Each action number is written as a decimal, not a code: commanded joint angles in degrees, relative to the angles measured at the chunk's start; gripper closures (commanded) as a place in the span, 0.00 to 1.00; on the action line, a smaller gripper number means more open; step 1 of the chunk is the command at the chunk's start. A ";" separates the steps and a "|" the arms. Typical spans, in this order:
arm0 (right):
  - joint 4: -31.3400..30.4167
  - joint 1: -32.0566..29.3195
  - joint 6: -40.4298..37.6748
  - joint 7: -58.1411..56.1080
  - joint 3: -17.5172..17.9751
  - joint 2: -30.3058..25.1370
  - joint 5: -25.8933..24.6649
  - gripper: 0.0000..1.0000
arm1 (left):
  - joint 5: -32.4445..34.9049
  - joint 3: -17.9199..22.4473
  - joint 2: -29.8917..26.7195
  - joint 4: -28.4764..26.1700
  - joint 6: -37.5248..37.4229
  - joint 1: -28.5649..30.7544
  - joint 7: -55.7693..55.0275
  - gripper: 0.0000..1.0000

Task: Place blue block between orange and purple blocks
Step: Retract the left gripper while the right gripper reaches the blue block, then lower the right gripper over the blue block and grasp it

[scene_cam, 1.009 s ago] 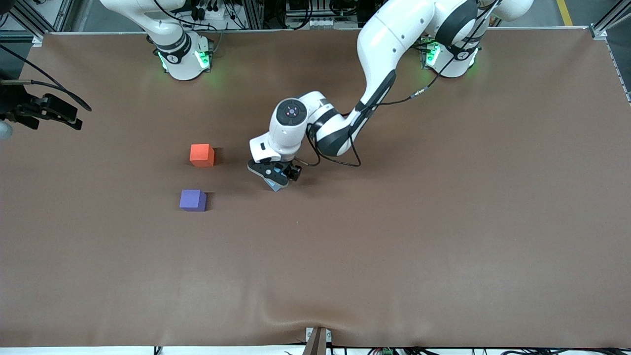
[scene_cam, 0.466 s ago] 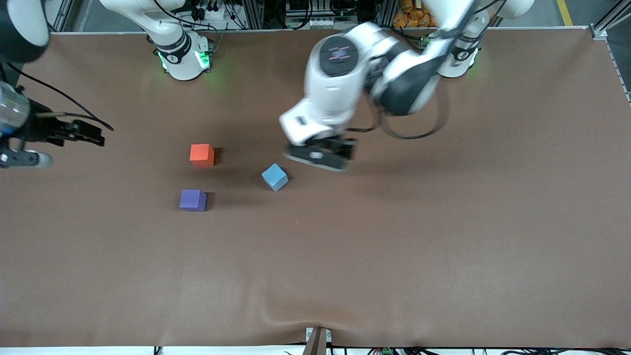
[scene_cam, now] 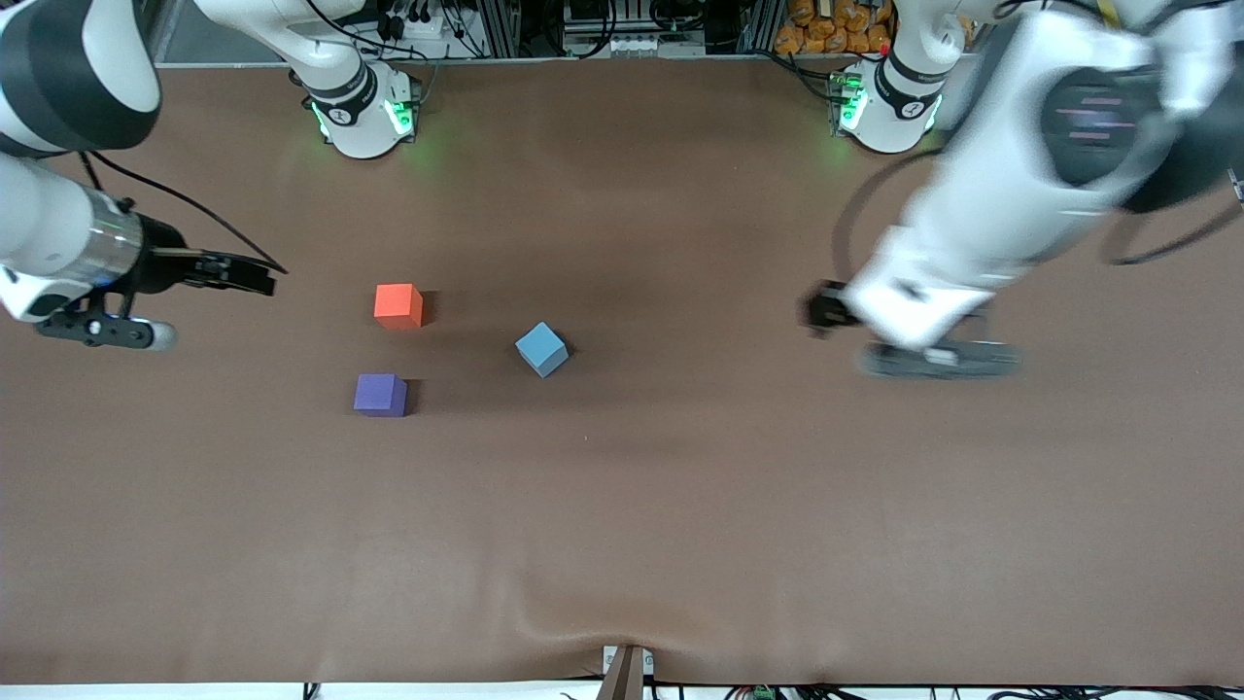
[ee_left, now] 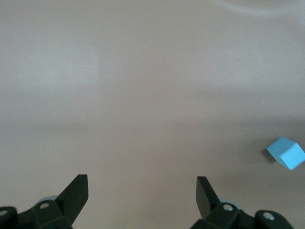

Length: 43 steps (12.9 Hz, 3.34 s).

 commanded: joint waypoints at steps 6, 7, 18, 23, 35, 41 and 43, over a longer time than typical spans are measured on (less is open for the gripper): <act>-8.78 10.36 12.87 27.52 2.64 2.10 2.13 0.00 | 8.25 -1.12 -13.72 -19.58 11.07 13.15 6.87 0.00; -11.06 11.76 16.73 30.24 2.99 2.10 2.12 0.00 | 7.72 -1.12 -15.48 -22.23 12.16 13.53 7.35 0.00; -14.78 21.09 46.89 55.30 8.62 17.47 1.25 0.00 | 7.10 -1.29 -20.51 -22.61 10.07 14.41 9.20 0.00; -14.86 22.33 49.73 55.76 8.53 21.79 0.02 0.00 | 7.10 -1.38 -20.34 -22.44 9.98 14.15 9.29 0.00; -14.96 22.50 52.98 57.07 8.62 25.31 -1.92 0.55 | 7.01 -2.70 -21.48 -22.35 8.57 14.14 10.34 0.00; -10.75 18.03 30.90 47.62 8.27 16.89 -2.01 1.00 | 7.10 -2.61 -20.07 -22.17 10.06 14.23 10.17 0.00; -10.12 14.08 22.08 37.88 8.09 12.59 -2.09 1.00 | 7.10 -2.61 -19.37 -22.17 11.11 14.23 10.17 0.00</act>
